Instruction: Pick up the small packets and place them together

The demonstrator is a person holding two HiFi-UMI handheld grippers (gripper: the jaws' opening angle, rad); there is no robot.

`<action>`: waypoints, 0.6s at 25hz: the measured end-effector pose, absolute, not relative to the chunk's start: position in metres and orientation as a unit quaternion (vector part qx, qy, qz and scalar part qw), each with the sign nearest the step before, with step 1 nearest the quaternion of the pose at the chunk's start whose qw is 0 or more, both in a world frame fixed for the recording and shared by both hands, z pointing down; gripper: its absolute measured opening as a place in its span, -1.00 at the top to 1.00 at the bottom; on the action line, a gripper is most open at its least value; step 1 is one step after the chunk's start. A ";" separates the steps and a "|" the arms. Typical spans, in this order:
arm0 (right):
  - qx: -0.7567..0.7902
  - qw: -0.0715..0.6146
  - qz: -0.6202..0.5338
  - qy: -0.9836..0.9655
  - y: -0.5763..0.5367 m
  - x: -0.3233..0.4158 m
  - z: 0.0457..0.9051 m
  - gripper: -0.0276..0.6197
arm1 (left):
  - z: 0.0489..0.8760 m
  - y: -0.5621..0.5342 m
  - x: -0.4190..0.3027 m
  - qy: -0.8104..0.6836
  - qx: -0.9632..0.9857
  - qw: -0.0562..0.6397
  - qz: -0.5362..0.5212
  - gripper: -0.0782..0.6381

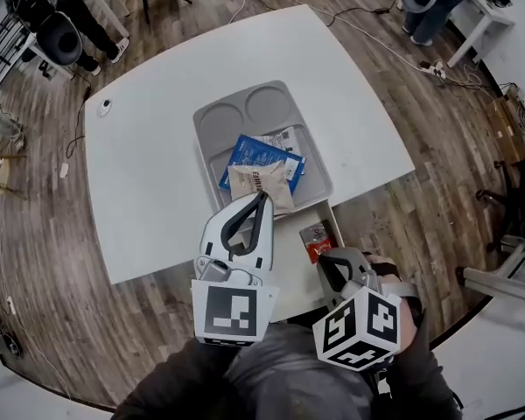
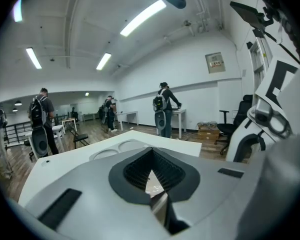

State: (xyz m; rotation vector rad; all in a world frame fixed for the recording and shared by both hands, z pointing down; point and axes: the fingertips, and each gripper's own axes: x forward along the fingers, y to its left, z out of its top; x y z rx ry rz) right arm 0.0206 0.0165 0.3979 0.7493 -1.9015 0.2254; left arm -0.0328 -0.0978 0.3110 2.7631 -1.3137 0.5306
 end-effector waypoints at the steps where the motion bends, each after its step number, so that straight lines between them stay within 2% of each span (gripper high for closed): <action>1: 0.322 0.509 0.095 -0.792 0.018 0.026 0.395 0.90 | 0.312 -0.090 -0.025 -0.411 0.894 0.013 0.178 0.78; 8: 0.378 0.456 0.111 -0.798 0.041 0.055 0.376 0.91 | 0.353 -0.044 0.022 -0.321 0.907 0.021 0.272 0.78; 15: 0.413 0.435 0.117 -0.792 0.056 0.077 0.370 0.90 | 0.383 -0.028 0.049 -0.287 0.904 0.047 0.314 0.78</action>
